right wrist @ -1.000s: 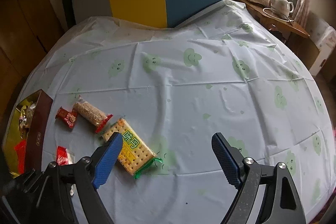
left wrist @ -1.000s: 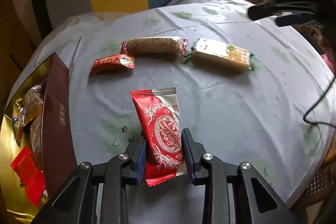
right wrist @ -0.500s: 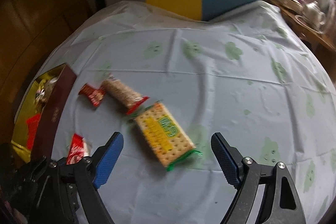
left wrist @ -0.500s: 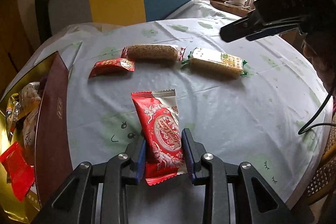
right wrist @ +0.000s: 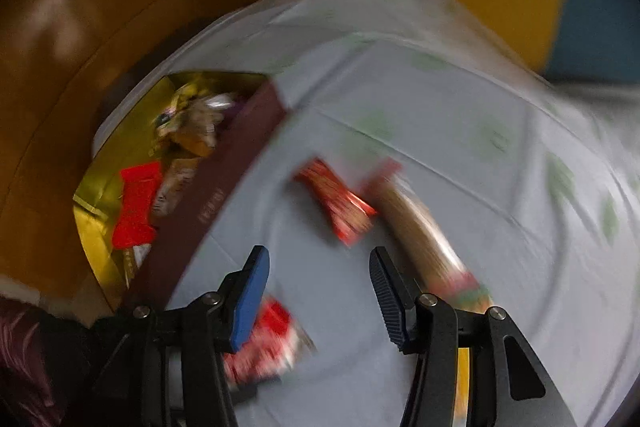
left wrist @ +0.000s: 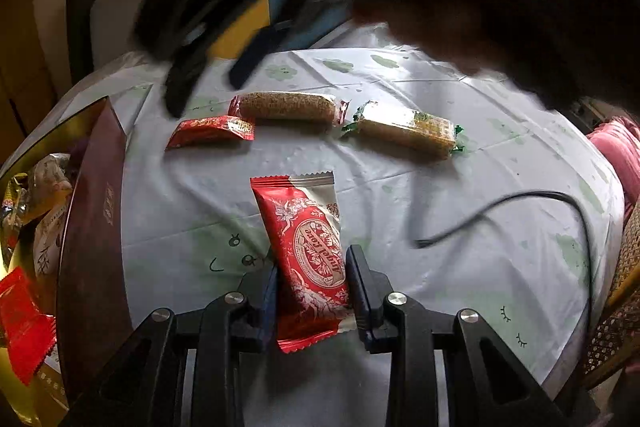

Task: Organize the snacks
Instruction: 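Grasp the small red-gold packet with the right gripper while the left holds the red-and-white packet, then drop the red-and-white packet into the gold tray with the left while the right holds its packet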

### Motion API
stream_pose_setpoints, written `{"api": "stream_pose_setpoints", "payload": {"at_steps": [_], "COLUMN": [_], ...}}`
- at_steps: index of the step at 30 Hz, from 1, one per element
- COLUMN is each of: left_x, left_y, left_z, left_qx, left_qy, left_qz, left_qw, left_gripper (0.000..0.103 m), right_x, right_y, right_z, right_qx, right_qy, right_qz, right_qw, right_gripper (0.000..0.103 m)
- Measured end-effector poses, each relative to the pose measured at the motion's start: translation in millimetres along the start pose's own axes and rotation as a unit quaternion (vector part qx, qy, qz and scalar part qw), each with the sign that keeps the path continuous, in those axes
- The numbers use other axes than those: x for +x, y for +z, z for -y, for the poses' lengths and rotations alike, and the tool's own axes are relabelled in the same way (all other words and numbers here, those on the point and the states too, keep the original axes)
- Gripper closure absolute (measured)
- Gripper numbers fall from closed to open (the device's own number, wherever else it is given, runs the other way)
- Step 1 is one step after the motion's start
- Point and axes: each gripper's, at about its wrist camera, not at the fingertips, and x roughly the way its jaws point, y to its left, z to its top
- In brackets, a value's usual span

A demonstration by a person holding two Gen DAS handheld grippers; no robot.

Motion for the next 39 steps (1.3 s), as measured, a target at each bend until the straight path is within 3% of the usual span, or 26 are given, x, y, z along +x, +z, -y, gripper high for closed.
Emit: {"api": "stream_pose_setpoints", "payload": {"at_steps": [4,8,10,15,23,29,32,35,39], "left_x": [-1,-1,-1,-3,-2,2,2,4,6], "left_y": [-1,-2,-2,-3,-3,2,4,6,9], "left_z": [-3,-5,-6,-7,-5,-1,0,1,5], "left_qx": [-0.004,-0.009,-0.009,-0.011,-0.009,-0.010,-0.010,-0.006,0.004], "left_qy": [-0.007,-0.013,-0.013,-0.010,-0.004,0.002,0.003,0.009,0.016], "left_qz": [0.003,0.004,0.004,0.004,0.000,-0.013,-0.020,-0.025,-0.034], "left_qw": [1.0000,0.9999,0.9999,0.9999,0.9999,0.9999,0.9997,0.9996,0.9993], "left_gripper": [0.071,0.071,0.071,0.071,0.071,0.071,0.071,0.071,0.071], "right_x": [40,74,78,56,-18,-24,-15,-11,-6], "right_y": [32,36,30,1,-77,-142,-151,-147,-141], "right_z": [-9,-10,-9,-7,34,42,38,38,32], "right_qx": [-0.044,-0.066,-0.065,-0.049,0.059,0.119,0.110,0.109,0.097], "right_qy": [-0.021,-0.047,-0.047,-0.045,-0.073,-0.068,-0.077,-0.056,-0.067], "right_qz": [-0.029,-0.063,-0.069,-0.069,-0.033,-0.054,-0.071,-0.066,-0.067], "right_qw": [0.998,0.995,0.994,0.995,0.995,0.989,0.988,0.990,0.991], "right_gripper": [0.049,0.049,0.081,0.082,0.082,0.082,0.081,0.066,0.065]}}
